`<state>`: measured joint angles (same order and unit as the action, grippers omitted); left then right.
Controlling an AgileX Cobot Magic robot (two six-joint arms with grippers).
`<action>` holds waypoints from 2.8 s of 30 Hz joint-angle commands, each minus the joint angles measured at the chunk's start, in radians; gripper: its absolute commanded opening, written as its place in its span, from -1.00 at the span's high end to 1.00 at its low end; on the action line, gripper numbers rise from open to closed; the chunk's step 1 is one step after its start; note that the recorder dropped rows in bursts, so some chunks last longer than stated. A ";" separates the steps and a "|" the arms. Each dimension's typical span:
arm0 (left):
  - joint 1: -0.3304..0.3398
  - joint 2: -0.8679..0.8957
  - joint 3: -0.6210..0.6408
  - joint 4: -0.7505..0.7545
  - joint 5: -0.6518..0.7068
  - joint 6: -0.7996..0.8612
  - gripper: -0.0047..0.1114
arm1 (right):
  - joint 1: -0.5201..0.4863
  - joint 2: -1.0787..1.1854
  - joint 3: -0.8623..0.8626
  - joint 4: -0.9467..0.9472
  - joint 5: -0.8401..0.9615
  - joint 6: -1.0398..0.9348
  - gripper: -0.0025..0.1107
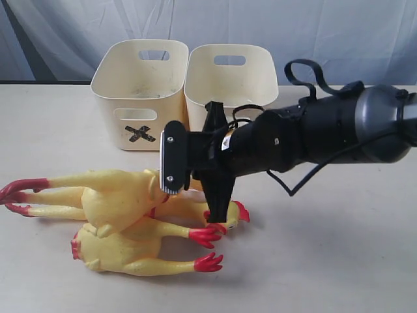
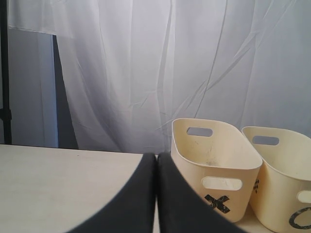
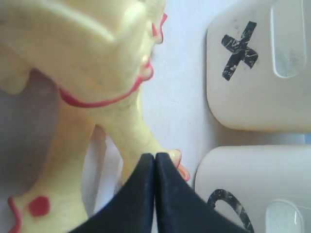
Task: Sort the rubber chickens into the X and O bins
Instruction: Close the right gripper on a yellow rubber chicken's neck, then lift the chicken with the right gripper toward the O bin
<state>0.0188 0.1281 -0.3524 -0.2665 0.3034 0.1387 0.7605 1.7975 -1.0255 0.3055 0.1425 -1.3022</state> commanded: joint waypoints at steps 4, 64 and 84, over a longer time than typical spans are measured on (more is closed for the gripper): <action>-0.002 -0.004 -0.007 -0.012 -0.009 -0.006 0.91 | -0.003 0.024 -0.173 0.017 0.336 0.003 0.97; -0.002 -0.004 -0.007 -0.012 -0.011 -0.004 0.91 | -0.003 0.235 -0.264 -0.072 0.248 -0.004 0.97; -0.002 -0.006 -0.007 -0.012 -0.009 -0.004 0.91 | -0.003 0.044 -0.264 -0.070 0.343 0.156 0.97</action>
<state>0.0188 0.1281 -0.3524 -0.2680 0.3034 0.1387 0.7605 1.8803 -1.2893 0.2251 0.4684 -1.2045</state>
